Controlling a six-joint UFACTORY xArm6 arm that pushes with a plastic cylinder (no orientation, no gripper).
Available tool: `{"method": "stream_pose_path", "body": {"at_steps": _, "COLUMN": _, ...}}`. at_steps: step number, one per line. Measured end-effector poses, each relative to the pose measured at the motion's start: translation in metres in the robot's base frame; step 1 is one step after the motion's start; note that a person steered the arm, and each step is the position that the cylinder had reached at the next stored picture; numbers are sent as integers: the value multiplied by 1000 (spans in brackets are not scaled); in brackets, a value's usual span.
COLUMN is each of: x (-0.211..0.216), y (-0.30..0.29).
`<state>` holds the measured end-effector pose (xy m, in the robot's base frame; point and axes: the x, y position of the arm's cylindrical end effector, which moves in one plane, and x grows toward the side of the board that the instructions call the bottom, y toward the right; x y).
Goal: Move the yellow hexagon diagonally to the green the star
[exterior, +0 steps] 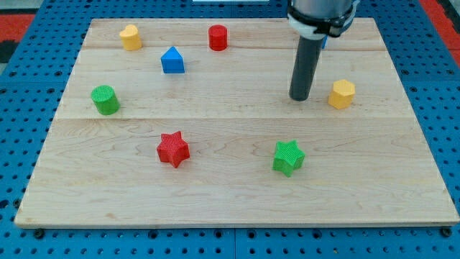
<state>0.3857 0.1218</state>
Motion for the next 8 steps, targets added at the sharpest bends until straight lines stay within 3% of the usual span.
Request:
{"method": "stream_pose_path", "body": {"at_steps": 3, "x": -18, "y": 55}}
{"method": "stream_pose_path", "body": {"at_steps": 5, "x": 10, "y": 56}}
{"method": "stream_pose_path", "body": {"at_steps": 8, "x": -72, "y": 18}}
